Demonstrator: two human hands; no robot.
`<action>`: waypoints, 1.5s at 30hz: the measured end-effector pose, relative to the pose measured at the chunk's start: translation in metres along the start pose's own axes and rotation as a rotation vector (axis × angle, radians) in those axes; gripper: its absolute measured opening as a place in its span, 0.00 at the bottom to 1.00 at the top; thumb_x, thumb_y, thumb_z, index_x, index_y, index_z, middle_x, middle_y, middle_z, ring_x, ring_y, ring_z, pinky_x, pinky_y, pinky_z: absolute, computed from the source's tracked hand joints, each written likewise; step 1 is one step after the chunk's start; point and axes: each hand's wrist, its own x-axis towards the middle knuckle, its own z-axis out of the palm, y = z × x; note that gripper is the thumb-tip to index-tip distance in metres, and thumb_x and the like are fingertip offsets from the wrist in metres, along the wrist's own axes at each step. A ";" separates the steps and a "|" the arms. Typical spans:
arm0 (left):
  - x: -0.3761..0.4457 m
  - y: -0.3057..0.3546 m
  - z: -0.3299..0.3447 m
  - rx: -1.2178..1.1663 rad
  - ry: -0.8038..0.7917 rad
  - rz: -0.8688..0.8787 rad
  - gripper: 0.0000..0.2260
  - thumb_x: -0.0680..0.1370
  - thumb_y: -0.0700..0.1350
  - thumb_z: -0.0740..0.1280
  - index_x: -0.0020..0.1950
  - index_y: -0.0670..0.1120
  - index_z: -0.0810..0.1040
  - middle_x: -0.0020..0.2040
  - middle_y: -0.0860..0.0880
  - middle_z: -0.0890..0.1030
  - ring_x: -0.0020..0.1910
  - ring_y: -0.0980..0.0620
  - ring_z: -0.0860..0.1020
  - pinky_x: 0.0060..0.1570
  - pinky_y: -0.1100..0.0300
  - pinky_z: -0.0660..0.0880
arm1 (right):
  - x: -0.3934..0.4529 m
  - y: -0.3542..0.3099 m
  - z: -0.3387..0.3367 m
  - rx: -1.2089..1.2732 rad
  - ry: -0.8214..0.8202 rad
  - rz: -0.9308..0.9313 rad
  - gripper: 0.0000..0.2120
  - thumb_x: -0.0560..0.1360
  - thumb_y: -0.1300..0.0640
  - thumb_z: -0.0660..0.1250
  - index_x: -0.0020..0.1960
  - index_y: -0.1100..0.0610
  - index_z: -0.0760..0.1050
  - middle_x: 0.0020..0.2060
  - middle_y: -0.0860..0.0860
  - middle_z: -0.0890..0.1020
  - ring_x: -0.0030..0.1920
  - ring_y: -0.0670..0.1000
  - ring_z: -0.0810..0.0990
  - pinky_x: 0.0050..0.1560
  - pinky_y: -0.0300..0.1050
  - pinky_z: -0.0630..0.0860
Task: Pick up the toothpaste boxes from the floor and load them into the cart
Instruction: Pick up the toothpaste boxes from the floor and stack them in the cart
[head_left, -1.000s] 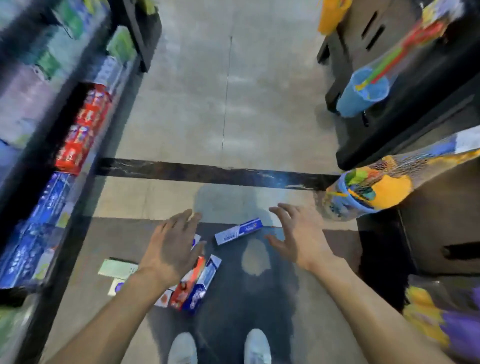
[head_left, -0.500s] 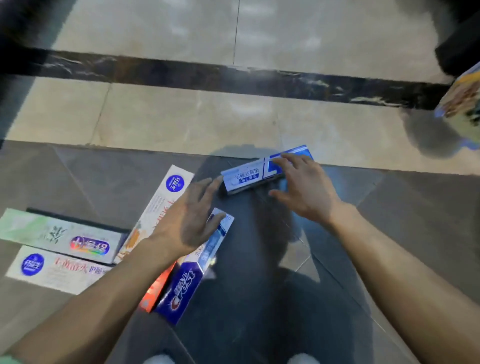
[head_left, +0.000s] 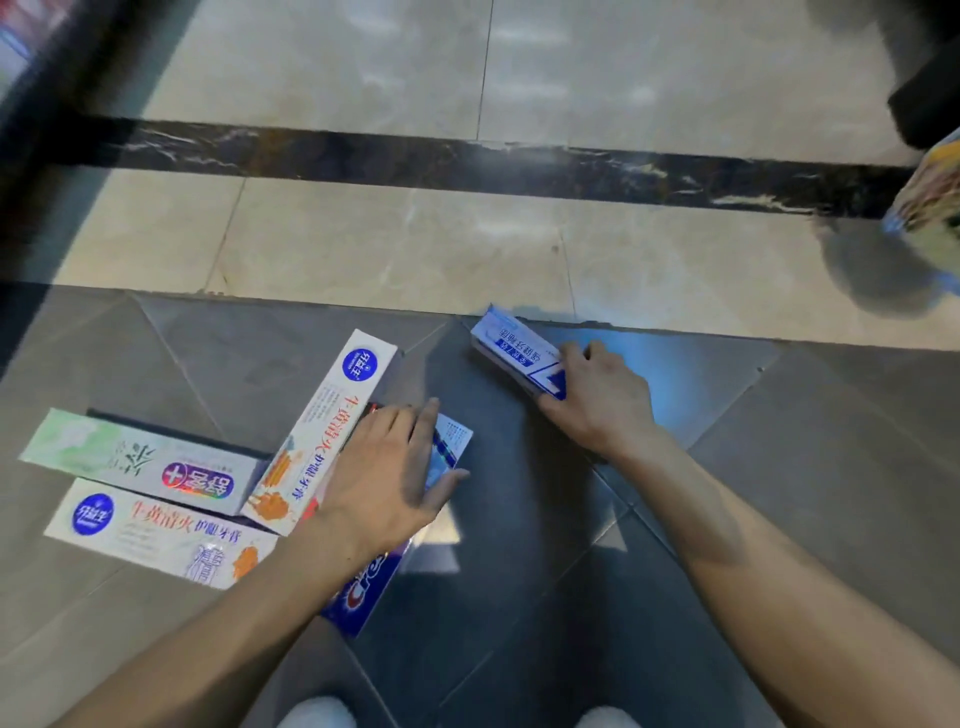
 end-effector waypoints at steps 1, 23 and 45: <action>-0.001 0.003 0.000 0.049 0.009 -0.020 0.36 0.76 0.69 0.55 0.72 0.43 0.71 0.62 0.45 0.78 0.61 0.45 0.75 0.65 0.50 0.71 | -0.008 0.001 0.001 0.030 -0.012 0.023 0.24 0.75 0.41 0.64 0.64 0.55 0.68 0.57 0.56 0.74 0.59 0.60 0.75 0.49 0.53 0.73; 0.016 0.082 -0.146 -1.103 0.235 -0.335 0.16 0.79 0.55 0.71 0.59 0.49 0.69 0.47 0.52 0.81 0.42 0.62 0.81 0.40 0.68 0.76 | -0.129 -0.015 -0.112 1.192 0.177 0.278 0.20 0.74 0.44 0.73 0.59 0.41 0.64 0.51 0.37 0.79 0.50 0.40 0.79 0.45 0.39 0.72; -0.144 0.352 -0.847 -1.716 -0.050 -0.347 0.19 0.74 0.53 0.75 0.59 0.44 0.76 0.49 0.41 0.86 0.45 0.42 0.86 0.46 0.48 0.84 | -0.488 -0.079 -0.794 1.509 0.504 0.229 0.24 0.71 0.51 0.74 0.65 0.48 0.73 0.51 0.44 0.85 0.51 0.46 0.85 0.48 0.44 0.80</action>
